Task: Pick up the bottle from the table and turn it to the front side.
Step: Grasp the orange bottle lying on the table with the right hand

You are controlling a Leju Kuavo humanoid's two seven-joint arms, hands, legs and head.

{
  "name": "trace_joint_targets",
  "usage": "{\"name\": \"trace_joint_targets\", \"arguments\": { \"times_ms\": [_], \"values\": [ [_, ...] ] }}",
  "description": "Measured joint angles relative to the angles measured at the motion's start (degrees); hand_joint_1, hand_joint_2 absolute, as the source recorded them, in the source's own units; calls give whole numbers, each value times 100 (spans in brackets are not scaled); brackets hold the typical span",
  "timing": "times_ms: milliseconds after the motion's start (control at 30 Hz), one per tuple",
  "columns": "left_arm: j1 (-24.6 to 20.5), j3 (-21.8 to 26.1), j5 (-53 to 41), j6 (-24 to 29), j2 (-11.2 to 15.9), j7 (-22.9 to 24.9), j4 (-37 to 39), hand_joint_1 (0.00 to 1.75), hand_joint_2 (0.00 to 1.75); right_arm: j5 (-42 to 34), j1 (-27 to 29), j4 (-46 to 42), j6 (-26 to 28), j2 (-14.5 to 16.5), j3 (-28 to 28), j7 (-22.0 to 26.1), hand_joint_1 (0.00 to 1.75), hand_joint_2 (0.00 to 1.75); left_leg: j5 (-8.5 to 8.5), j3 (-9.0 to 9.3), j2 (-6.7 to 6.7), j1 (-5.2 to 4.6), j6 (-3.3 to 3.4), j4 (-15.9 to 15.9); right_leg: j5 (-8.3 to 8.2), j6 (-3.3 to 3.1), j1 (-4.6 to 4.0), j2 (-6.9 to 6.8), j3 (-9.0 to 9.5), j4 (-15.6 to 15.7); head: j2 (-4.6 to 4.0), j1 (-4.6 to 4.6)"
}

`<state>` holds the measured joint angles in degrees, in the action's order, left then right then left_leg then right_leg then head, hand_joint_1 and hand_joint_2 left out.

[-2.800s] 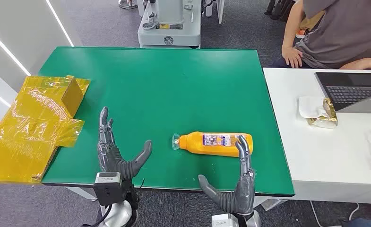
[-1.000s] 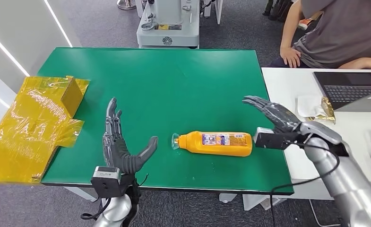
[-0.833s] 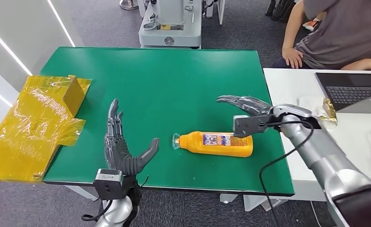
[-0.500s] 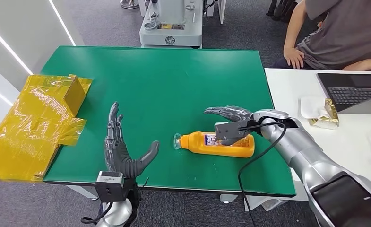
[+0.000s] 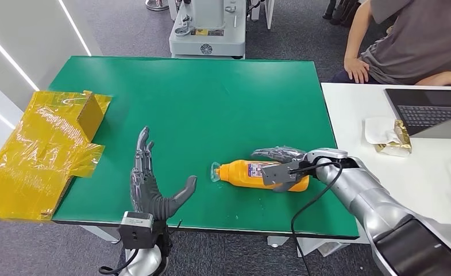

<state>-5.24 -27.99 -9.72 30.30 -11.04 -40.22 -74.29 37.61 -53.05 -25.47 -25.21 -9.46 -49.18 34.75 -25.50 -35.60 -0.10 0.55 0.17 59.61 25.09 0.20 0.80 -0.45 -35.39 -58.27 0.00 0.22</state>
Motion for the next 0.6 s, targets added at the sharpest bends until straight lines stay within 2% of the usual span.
{"name": "trace_joint_targets", "arguments": {
  "times_ms": [167, 333, 600],
  "values": [
    [-4, 3, -71, -22, -19, 0, 6, 0, 175, 8, 2, 105, -88, 18, -193, -255, 0, 175, 0, 0, 1, 0, 0, -1, 0, 0, 0, 0, 0, -1, 0, 1],
    [1, 5, -116, -87, -47, 0, 6, 0, 175, -8, -43, 190, -208, 4, -322, -297, 0, 175, 0, 1, 0, 0, 0, 1, 0, 0, 0, 0, 0, 0, 0, 0],
    [49, 7, -151, -116, -50, 0, 6, 0, 175, -17, -10, 230, -37, -246, -485, -241, 0, 175, -1, 0, 0, -1, 2, 1, 0, 0, 1, 0, 1, 1, 0, 1]
  ]
}}
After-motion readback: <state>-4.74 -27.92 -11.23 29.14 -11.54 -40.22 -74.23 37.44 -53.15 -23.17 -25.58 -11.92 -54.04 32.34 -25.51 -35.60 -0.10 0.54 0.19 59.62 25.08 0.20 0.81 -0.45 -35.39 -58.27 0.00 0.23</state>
